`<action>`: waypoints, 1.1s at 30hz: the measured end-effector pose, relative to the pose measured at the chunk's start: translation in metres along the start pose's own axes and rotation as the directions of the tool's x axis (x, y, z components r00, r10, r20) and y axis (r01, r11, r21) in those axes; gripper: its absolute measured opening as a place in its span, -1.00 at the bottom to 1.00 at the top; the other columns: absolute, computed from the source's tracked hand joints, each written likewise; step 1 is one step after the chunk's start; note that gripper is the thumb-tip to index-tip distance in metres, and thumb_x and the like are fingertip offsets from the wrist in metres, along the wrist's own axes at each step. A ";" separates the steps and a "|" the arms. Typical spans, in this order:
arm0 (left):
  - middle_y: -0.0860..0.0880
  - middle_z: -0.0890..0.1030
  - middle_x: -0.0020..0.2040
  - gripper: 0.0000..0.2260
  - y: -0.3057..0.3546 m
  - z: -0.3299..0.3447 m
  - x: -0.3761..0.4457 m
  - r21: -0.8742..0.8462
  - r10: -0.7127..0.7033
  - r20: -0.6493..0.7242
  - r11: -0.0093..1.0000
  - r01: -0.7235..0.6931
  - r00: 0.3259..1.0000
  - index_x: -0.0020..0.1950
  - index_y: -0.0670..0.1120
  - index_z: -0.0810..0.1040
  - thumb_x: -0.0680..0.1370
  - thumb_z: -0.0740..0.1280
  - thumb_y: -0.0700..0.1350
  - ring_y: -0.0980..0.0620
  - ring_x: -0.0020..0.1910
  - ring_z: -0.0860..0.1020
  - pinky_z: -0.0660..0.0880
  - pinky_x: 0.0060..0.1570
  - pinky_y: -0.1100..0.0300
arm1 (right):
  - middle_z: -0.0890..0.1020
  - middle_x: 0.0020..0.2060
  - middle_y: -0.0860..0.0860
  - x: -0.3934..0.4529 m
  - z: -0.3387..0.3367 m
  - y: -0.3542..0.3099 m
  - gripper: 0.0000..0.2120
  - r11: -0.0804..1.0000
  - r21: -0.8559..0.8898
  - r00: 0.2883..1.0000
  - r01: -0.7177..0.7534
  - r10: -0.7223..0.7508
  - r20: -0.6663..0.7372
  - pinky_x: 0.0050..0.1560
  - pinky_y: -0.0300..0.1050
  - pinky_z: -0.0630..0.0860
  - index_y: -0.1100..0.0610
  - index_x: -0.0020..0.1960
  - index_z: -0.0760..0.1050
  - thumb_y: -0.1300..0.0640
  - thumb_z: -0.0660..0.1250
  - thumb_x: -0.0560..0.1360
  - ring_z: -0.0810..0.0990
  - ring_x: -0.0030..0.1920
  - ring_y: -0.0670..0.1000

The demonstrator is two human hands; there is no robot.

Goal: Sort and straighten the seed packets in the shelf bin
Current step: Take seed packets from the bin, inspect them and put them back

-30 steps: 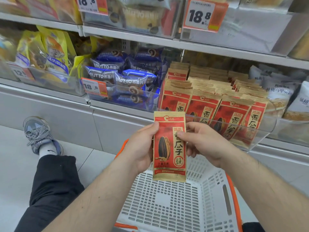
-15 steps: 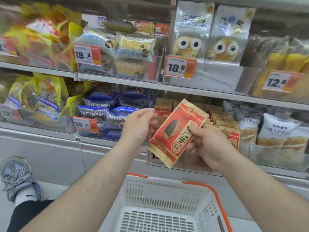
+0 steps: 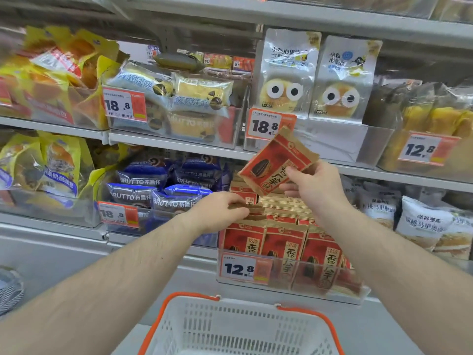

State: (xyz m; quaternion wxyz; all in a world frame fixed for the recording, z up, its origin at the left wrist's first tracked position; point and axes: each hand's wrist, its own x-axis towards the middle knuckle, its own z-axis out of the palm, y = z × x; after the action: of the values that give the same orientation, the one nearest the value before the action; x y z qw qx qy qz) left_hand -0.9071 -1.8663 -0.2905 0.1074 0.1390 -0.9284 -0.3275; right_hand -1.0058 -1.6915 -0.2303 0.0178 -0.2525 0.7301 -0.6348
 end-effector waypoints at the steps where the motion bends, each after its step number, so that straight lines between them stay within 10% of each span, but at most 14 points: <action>1: 0.09 0.62 0.19 -0.72 -0.001 0.001 0.000 -0.013 0.011 -0.010 1.000 -0.011 1.000 0.29 0.06 0.59 0.60 0.31 0.06 0.09 0.15 0.57 0.52 0.20 0.08 | 0.71 -0.11 0.02 0.007 0.004 0.003 -0.93 0.998 -0.053 1.000 0.018 -0.017 0.021 -0.07 -0.01 0.68 0.00 -0.04 0.53 0.15 0.37 0.56 0.73 -0.21 -0.02; 15: 0.10 0.61 0.03 -0.84 -0.010 -0.001 0.018 -0.008 0.054 0.071 0.999 -0.053 0.996 0.04 0.04 0.61 0.56 0.35 0.08 0.09 0.03 0.58 0.56 0.13 -0.01 | 0.70 -0.20 -0.07 0.071 0.046 0.044 -0.88 0.869 -0.490 0.981 0.065 0.034 0.191 -0.04 -0.03 0.59 -0.02 -0.20 0.63 0.05 0.42 0.52 0.67 -0.14 -0.02; 23: 0.15 0.56 0.12 -0.55 -0.015 -0.005 0.028 0.140 0.089 0.142 0.984 -0.109 0.986 0.03 0.02 0.67 0.39 0.23 0.28 0.11 0.09 0.55 0.53 0.16 0.00 | 0.62 -0.01 -0.08 0.085 0.064 0.059 -0.80 0.693 -0.691 0.958 0.205 0.002 0.286 -0.06 -0.12 0.52 -0.04 0.11 0.56 0.03 0.45 0.49 0.58 -0.03 -0.04; 27: 0.19 0.56 0.18 -0.62 -0.015 -0.007 0.032 0.171 0.129 0.155 0.973 -0.155 0.979 0.11 0.02 0.69 0.52 0.29 0.23 0.13 0.16 0.53 0.49 0.23 0.02 | 0.63 -0.07 -0.06 0.092 0.069 0.058 -0.98 0.630 -0.713 0.942 0.308 -0.098 0.321 -0.06 -0.10 0.52 -0.06 -0.05 0.56 0.02 0.38 0.55 0.58 -0.04 -0.01; 33: 0.04 0.62 0.15 -0.19 -0.014 -0.013 0.034 0.131 0.100 0.142 0.984 -0.119 0.985 0.10 -0.15 0.64 0.31 0.05 0.48 0.04 0.14 0.58 0.49 0.23 -0.05 | 0.67 -0.14 -0.04 0.097 0.071 0.054 -0.91 0.508 -0.809 0.932 0.297 0.031 0.361 -0.05 -0.08 0.58 0.02 -0.04 0.68 0.02 0.44 0.51 0.60 -0.13 -0.04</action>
State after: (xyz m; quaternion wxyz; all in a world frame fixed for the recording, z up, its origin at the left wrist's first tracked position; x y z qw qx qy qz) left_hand -0.9328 -1.8950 -0.2856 0.0525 0.0724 -0.9602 -0.2645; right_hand -1.0842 -1.7910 -0.2658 -0.0360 -0.3870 0.9103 -0.1424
